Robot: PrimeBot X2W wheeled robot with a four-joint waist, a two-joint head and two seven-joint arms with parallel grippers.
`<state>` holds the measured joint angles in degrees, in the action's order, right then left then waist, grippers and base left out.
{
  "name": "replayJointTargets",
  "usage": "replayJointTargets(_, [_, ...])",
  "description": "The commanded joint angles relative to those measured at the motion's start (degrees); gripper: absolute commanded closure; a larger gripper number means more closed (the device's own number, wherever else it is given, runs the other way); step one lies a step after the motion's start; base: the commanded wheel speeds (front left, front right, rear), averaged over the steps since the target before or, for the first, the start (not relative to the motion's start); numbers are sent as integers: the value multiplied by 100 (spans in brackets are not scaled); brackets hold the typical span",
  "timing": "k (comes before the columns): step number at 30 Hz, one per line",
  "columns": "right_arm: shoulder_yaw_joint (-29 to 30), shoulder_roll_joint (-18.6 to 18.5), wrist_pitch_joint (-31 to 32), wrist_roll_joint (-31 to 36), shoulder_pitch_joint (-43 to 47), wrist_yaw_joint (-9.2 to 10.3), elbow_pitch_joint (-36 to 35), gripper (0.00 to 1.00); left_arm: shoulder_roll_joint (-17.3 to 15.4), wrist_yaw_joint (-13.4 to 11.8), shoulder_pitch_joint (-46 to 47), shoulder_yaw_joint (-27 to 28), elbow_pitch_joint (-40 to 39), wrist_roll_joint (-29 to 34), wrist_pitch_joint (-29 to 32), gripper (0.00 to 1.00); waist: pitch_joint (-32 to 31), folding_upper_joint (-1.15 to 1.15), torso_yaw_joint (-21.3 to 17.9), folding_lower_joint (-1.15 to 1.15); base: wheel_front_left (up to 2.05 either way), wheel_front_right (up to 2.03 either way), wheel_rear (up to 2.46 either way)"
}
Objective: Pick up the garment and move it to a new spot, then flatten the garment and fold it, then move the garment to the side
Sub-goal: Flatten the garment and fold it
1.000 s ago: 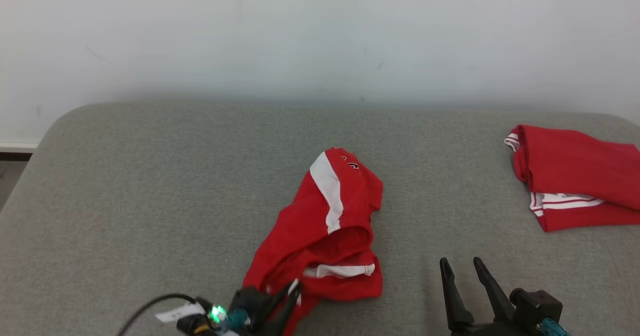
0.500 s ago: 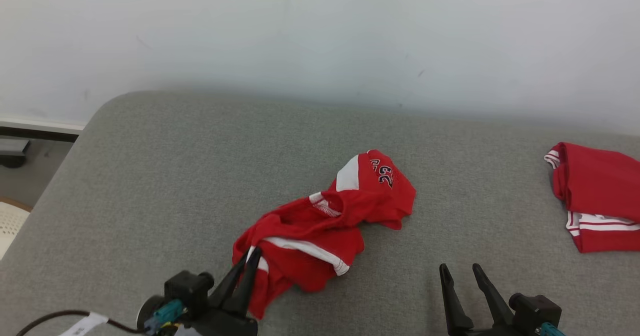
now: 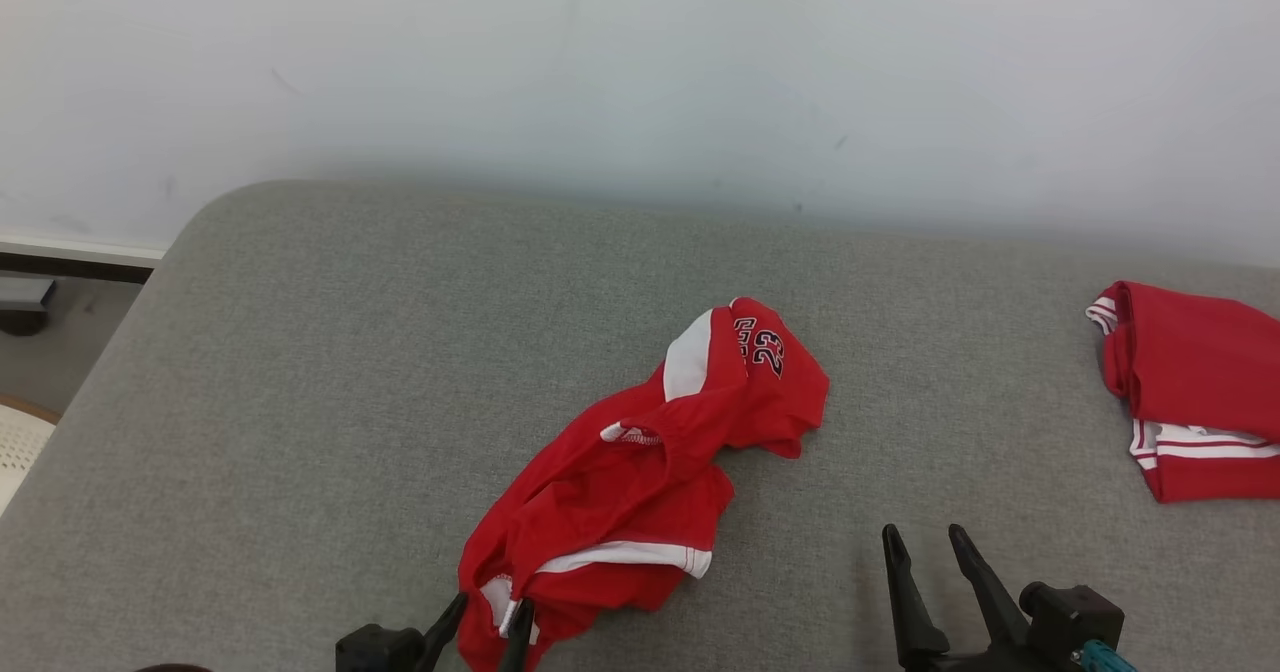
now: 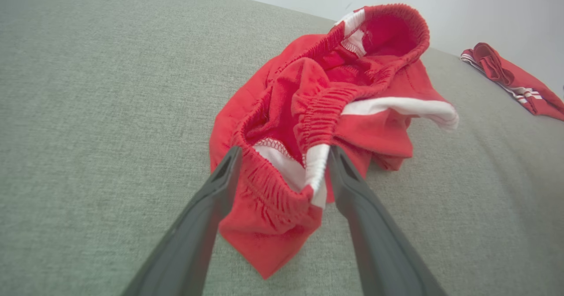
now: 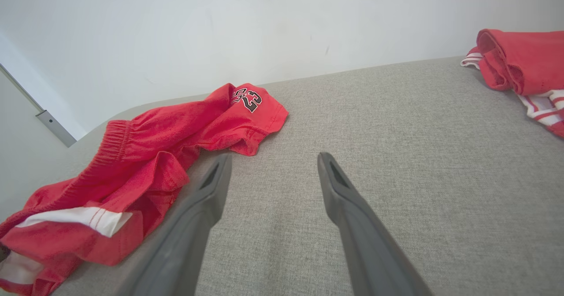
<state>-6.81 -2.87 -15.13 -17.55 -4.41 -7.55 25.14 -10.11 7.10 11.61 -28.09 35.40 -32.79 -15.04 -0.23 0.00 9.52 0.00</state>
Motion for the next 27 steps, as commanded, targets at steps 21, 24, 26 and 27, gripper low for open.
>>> replayJointTargets(21, [-1703, -5, -4, -1154, -544, 10, 789, 0, 212, -152, -1021, 1199, -1946, 1172, -12, 0, -80, 0, 483, 0, 0, 0, 0])
replayJointTargets(24, [-1986, -4, -3, -1349, -725, 10, 1013, 0, 244, -153, -1081, 1389, -2024, 1375, -12, 0, -78, 0, 545, 0, 0, 0, 0])
replayJointTargets(26, [-2144, -5, -3, -1439, -850, 10, 1146, 0, 275, -141, -1113, 1505, -2038, 1470, -12, 0, -73, 0, 583, 0, 0, 0, 0])
replayJointTargets(27, [-2202, -6, -3, -1488, -909, 10, 1210, 0, 291, -128, -1124, 1547, -2034, 1494, -12, 0, -71, 0, 609, 0, 0, 0, 0])
